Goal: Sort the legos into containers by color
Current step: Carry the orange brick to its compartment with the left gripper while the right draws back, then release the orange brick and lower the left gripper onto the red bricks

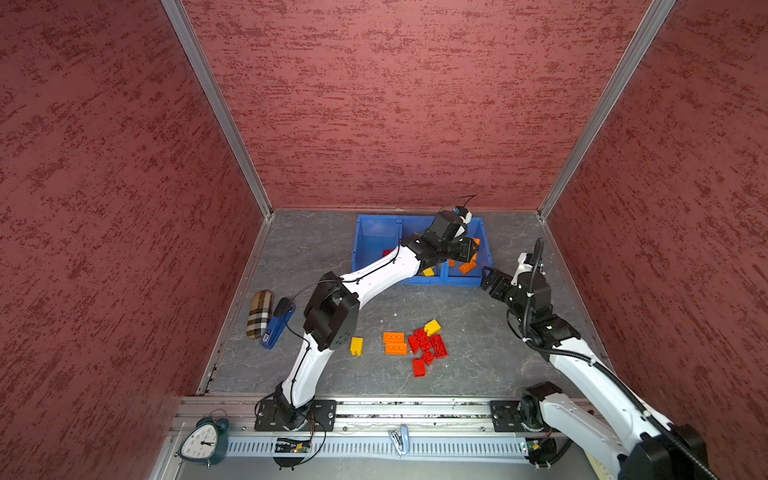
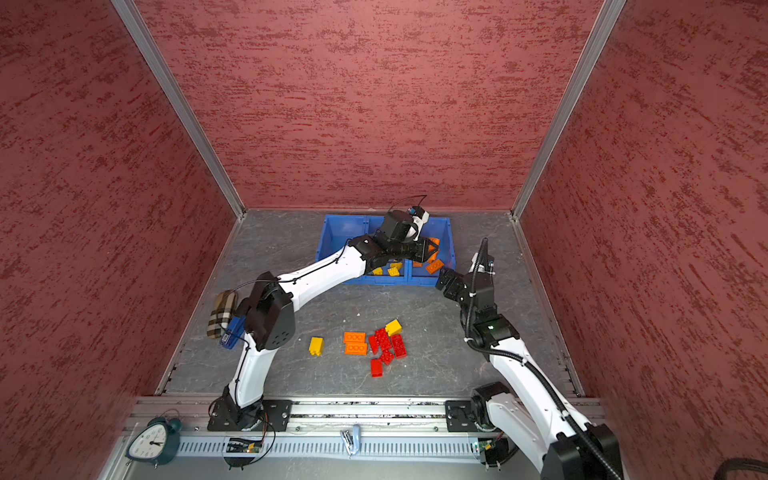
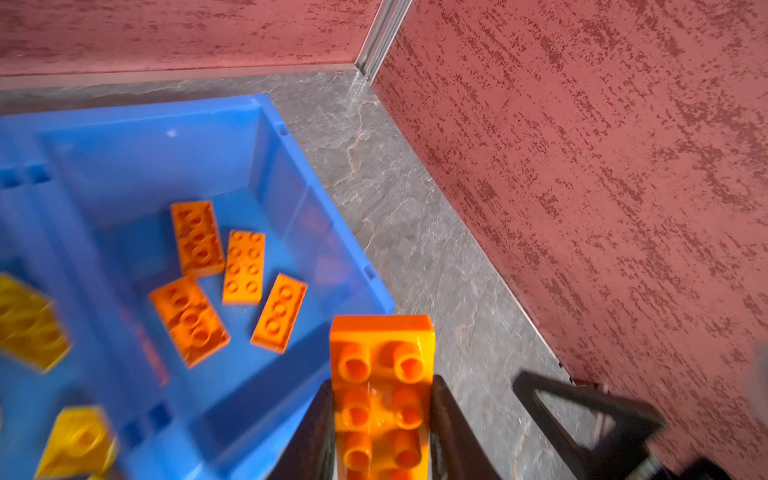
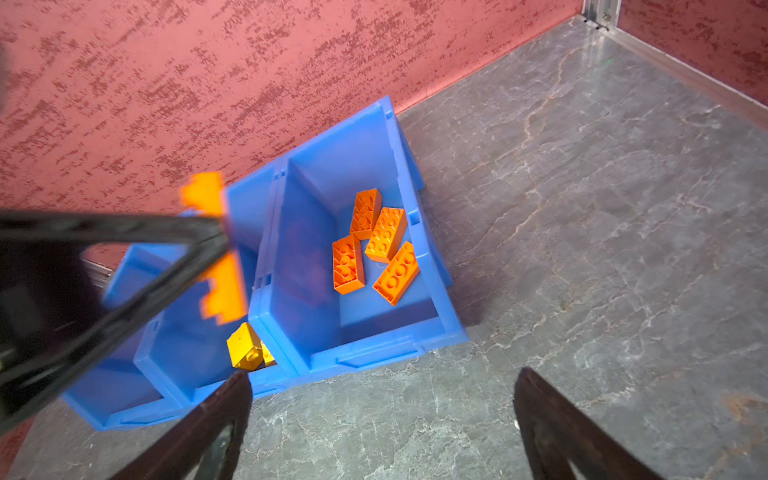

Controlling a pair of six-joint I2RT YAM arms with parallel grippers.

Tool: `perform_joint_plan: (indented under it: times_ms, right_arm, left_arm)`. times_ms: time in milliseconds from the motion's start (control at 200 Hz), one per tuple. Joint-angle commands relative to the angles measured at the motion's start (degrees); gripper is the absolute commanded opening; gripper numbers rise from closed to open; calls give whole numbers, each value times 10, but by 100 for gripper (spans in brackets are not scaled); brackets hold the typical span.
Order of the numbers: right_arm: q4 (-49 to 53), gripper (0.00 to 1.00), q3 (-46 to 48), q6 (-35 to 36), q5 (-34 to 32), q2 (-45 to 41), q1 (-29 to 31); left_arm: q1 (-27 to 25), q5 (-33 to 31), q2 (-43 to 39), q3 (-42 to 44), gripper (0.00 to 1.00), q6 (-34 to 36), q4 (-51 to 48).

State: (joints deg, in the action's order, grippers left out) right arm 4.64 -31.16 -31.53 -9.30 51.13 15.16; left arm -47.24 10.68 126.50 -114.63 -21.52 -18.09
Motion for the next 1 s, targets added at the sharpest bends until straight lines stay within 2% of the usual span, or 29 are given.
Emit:
perform_joint_plan:
  times_ms: [0,120,255,386,516,611,736,847,997]
  right_arm:
    - [33,99,7,7,5,-19,-2]
    - [55,99,10,16,13,-35,-2]
    - [77,99,12,24,19,-52,-3]
    - [92,99,12,33,25,-54,-2]
    - [92,99,9,35,30,-44,-2]
    - [88,99,4,35,34,-36,-3]
    - [86,99,3,36,40,-29,-3]
    - [101,99,-1,33,43,-24,-3]
    - [114,99,-4,17,35,-23,-2]
  left_arm:
    - [3,1,64,-70,32,24,-18]
    - [-1,-71,110,-133,32,27,-49]
    - [-2,-125,132,-157,35,15,-72]
    - [-6,-127,123,-158,56,13,-91]
    - [-20,-100,90,-141,77,72,-101]
    - [-36,-116,39,-90,91,122,-101]
    - [-47,-123,-52,25,100,163,-89]
    - [-52,-111,-135,152,100,206,-84]
    - [-74,-144,-226,298,100,246,-122]
